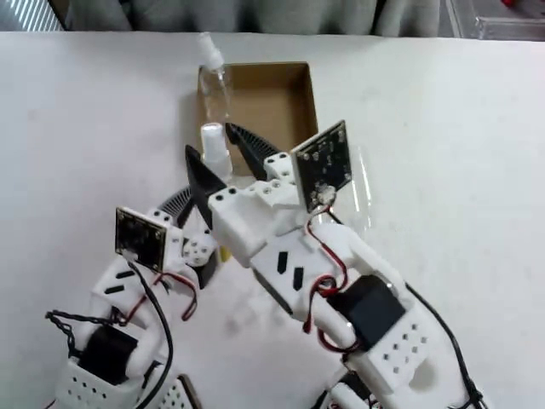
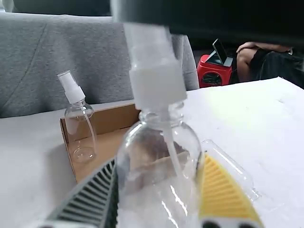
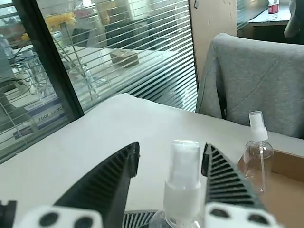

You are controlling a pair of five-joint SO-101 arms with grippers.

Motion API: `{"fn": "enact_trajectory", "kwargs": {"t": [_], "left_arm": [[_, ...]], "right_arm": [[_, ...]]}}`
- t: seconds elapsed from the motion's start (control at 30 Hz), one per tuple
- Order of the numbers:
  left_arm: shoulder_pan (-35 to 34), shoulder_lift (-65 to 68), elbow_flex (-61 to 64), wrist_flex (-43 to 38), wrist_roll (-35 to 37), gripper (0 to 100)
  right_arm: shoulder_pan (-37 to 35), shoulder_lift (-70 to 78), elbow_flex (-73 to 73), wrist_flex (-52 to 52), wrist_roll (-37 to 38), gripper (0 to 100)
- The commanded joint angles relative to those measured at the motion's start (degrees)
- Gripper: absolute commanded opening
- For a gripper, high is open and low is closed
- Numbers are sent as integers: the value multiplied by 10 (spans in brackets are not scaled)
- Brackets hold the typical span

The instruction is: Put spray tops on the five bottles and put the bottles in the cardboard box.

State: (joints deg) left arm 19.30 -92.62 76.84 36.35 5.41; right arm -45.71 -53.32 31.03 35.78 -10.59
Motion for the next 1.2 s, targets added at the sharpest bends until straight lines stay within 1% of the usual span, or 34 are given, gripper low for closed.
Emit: {"fn": "enact_trajectory", "kwargs": {"t": [0.0,0.13,0.2,0.27,0.37,0.43,0.5,0.6,0.8,0.87,1.17], "left_arm": [[0,-7,-9,-19,-3,27],[0,-7,-9,-19,-3,27],[0,-7,-8,-19,-3,27],[0,-7,-8,-19,-3,27],[0,-7,-8,-19,-3,27],[0,-7,-8,-19,-3,27],[0,-7,-8,-19,-3,27],[0,-7,-8,-19,-3,27],[0,-7,-8,-19,-3,27],[0,-7,-8,-19,-3,27],[0,-7,-8,-19,-3,27]], "right_arm": [[-1,-13,-92,35,0,173],[27,-11,-136,37,0,163],[43,-8,-139,33,4,104],[50,9,-142,32,33,9],[58,50,-142,12,56,42],[65,78,-143,-12,56,13],[66,108,-157,-29,57,19],[66,157,-197,-22,58,15],[69,233,-292,86,60,15],[81,249,-314,118,59,15],[85,263,-333,247,56,15]]}}
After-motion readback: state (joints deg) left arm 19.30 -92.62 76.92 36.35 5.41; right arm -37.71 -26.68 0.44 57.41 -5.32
